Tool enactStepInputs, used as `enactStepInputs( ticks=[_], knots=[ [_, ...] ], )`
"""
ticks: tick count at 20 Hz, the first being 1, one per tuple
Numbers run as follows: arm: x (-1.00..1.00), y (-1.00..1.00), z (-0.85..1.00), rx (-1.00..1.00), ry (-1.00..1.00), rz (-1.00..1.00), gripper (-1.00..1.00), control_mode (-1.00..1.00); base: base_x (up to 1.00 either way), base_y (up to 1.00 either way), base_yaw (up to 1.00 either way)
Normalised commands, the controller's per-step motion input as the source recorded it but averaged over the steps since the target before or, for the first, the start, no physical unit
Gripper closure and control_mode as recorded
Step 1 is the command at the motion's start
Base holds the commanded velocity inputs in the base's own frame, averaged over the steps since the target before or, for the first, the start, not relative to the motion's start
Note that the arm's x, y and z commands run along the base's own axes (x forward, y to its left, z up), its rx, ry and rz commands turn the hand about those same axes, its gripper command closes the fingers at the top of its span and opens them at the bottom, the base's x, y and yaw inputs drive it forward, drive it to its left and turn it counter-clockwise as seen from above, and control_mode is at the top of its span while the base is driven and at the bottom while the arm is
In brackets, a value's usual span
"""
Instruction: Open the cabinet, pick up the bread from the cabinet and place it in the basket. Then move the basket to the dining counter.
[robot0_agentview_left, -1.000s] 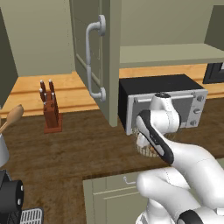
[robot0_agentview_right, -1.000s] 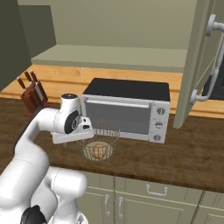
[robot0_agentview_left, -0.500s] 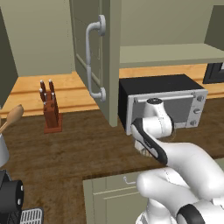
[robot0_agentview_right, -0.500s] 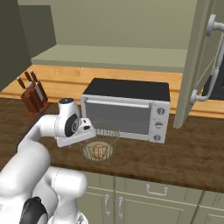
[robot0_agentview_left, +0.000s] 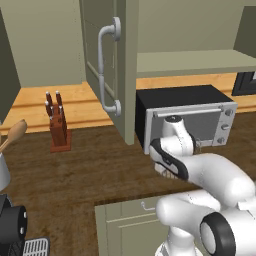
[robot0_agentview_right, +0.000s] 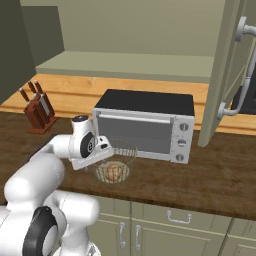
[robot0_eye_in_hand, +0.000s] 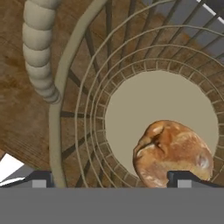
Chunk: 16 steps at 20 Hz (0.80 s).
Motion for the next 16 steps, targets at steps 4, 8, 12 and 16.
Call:
enactStepInputs(
  ticks=[4, 8, 12, 16],
  knots=[
    [0.06, -0.11, -0.28, -0.01, 0.05, 0.07, 1.00, -1.00, 0.00, 0.00, 0.00],
    [0.00, 0.00, -0.53, -0.06, 0.15, 0.06, 1.00, -1.00, 0.00, 0.00, 0.00],
    [0.00, 0.02, -0.28, -0.06, 0.15, 0.00, 1.00, -1.00, 0.00, 0.00, 0.00],
    [-0.22, 0.01, -0.02, -0.06, 0.02, 0.00, 1.00, -1.00, 0.00, 0.00, 0.00]
  ],
)
